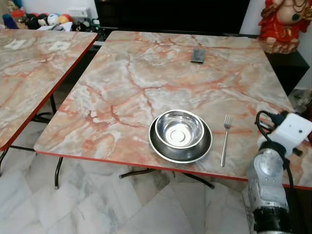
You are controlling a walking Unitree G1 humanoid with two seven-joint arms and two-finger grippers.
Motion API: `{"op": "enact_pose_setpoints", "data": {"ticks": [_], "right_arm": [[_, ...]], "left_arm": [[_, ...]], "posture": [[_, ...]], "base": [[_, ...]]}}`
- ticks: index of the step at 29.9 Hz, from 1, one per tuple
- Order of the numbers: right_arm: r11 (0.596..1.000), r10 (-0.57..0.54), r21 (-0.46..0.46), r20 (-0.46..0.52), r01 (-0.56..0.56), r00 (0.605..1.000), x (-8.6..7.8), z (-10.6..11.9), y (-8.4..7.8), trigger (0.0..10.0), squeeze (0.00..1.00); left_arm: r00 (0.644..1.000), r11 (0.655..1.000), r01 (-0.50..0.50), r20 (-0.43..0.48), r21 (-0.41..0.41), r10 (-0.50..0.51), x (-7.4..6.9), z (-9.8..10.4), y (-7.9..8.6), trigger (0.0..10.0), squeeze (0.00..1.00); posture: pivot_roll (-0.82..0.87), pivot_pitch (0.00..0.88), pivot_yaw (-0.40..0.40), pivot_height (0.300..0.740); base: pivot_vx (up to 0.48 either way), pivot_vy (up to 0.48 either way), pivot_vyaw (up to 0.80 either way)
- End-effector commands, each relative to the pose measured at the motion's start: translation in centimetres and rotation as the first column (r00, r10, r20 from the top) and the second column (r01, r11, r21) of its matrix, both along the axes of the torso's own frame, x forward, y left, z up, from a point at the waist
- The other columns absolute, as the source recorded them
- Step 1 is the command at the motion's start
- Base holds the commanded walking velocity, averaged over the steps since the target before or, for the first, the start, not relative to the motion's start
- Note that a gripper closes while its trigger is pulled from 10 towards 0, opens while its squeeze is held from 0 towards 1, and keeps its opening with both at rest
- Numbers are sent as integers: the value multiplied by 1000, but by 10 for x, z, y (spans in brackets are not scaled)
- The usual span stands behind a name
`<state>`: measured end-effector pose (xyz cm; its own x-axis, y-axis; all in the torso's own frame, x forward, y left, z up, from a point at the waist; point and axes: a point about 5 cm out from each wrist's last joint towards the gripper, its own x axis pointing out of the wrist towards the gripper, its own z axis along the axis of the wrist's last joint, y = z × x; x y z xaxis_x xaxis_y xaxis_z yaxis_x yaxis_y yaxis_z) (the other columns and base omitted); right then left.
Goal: Setting the table
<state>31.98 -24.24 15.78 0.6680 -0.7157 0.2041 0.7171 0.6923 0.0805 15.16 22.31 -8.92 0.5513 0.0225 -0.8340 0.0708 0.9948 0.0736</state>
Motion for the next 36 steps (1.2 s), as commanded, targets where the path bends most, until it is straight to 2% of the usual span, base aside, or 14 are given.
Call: {"op": "enact_pose_setpoints", "data": {"ticks": [1,7,8,12,15,22,25,28,31,33,36], "right_arm": [[997,-80,-20,20,80,997,-6,7,-8,10000,0],[992,-125,-30,32,126,992,-8,11,-11,10000,0],[997,-73,2,22,73,997,-3,8,-6,10000,0],[992,100,72,11,-100,995,11,3,10,10000,0],[959,249,148,-42,-240,968,23,-7,27,10000,0],[951,286,152,-102,-270,953,29,-9,29,10000,0],[949,295,133,-66,-285,953,31,-2,29,10000,0],[942,332,21,67,-334,941,31,24,32,10000,0],[932,362,-21,115,-362,925,32,35,35,10000,0],[922,386,-33,137,-385,912,33,40,36,10000,0],[919,393,-6,129,-395,911,32,35,34,10000,0]], "left_arm": [[999,1000,3,-34,2,-3,-10,-4,-1,10000,0],[999,1000,11,-38,-2,-11,-6,-5,-11,10000,0],[999,1000,15,-32,-7,-15,-1,-4,-14,10000,0],[999,1000,19,-29,-12,-20,2,-3,-16,10000,0],[999,1000,21,-29,-13,-21,3,-3,-16,10000,0],[999,1000,13,-32,-12,-14,1,-3,-11,10000,0],[999,1000,11,-32,-13,-12,0,-3,-12,10000,0],[999,1000,8,-32,-19,-8,-2,-5,-15,10000,0],[999,1000,9,-32,-23,-10,-3,-6,-19,10000,0],[1000,999,-1,-27,-39,0,-3,-7,-26,10000,0],[1000,998,-12,-13,-57,11,3,-6,-35,10000,0]], "posture": [[22,142,20,740],[23,139,27,740],[23,138,29,740],[22,140,30,740],[25,142,30,740],[27,149,31,740],[25,150,30,740],[25,150,30,740],[19,151,27,740],[19,147,20,740],[18,143,12,740]], "base": [[0,0,0],[0,0,0],[0,0,0],[0,0,0],[0,0,0],[0,0,0],[0,0,0],[0,0,0],[0,0,0],[0,0,0],[0,0,0]]}}
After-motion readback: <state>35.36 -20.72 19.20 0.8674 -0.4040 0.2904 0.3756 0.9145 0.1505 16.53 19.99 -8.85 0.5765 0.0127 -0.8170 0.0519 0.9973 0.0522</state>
